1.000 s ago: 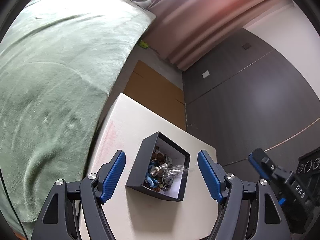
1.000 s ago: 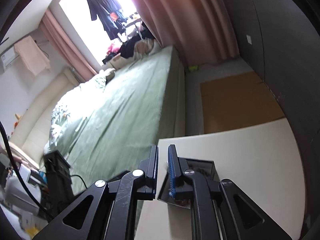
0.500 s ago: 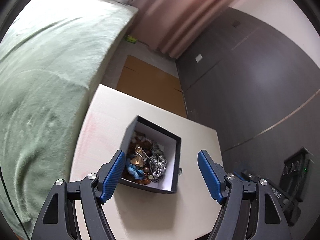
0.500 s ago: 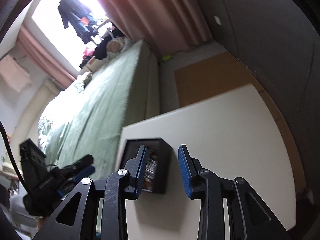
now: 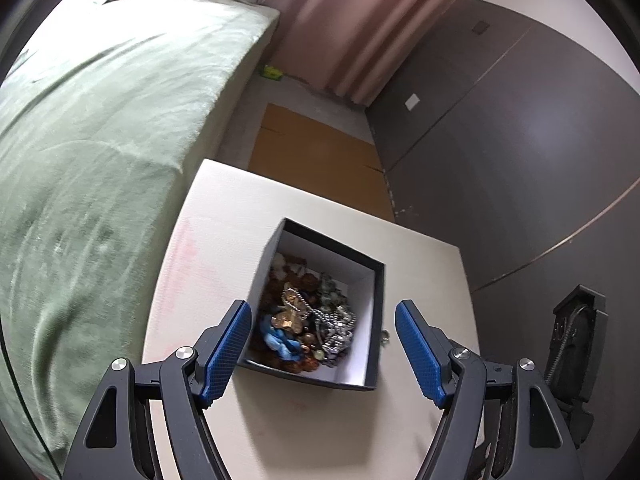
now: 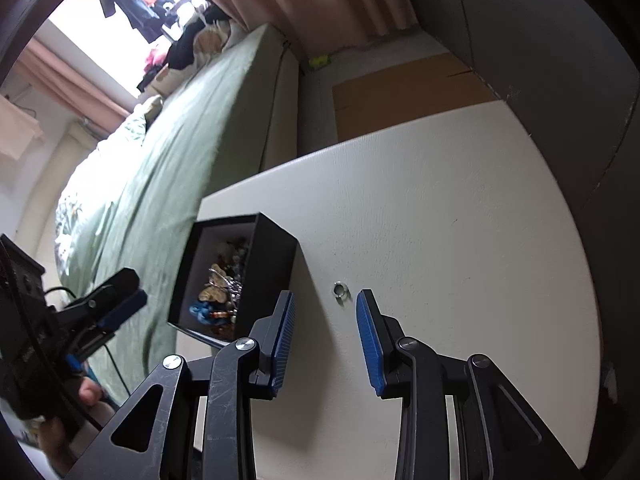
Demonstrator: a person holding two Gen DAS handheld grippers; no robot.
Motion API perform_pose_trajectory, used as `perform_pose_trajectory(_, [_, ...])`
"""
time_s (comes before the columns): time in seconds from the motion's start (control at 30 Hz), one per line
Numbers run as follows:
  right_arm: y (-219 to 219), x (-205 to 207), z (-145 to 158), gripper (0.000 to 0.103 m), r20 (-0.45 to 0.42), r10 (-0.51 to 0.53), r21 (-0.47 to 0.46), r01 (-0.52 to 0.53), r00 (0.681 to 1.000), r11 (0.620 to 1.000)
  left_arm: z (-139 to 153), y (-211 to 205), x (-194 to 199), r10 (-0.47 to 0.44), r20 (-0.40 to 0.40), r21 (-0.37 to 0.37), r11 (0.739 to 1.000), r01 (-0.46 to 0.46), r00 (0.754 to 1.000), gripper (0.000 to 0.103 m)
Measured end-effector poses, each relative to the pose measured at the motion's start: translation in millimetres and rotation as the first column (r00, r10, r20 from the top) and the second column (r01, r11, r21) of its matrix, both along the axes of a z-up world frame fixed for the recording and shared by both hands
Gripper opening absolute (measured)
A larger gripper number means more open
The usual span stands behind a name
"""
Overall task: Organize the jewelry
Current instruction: 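Grasp the small silver ring on the table with the right tool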
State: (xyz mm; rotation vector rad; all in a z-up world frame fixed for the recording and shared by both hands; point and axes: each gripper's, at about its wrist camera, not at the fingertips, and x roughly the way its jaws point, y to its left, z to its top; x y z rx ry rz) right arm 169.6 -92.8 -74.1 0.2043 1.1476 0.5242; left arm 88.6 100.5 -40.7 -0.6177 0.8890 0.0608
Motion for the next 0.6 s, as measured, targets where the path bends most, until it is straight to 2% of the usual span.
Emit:
perform_pose_trajectory(0.33, [30.6, 13.8, -25.3, 0.033, -0.014, 0.06, -0.143, -0.061, 0.998, 0.988, -9.1, 26.4, 7.0, 0.047, -0.017, -0.01, 0.999, -0.048, 0.999, 0.075])
perform_pose_trajectory(0.6, [48.6, 16.5, -37.6, 0.027, 0.0, 0.084, -0.283, -0.08, 0.997, 0.956, -14.7, 42.9, 7.6, 0.075, -0.033, -0.04, 0.996, -0.076, 0.997, 0.075])
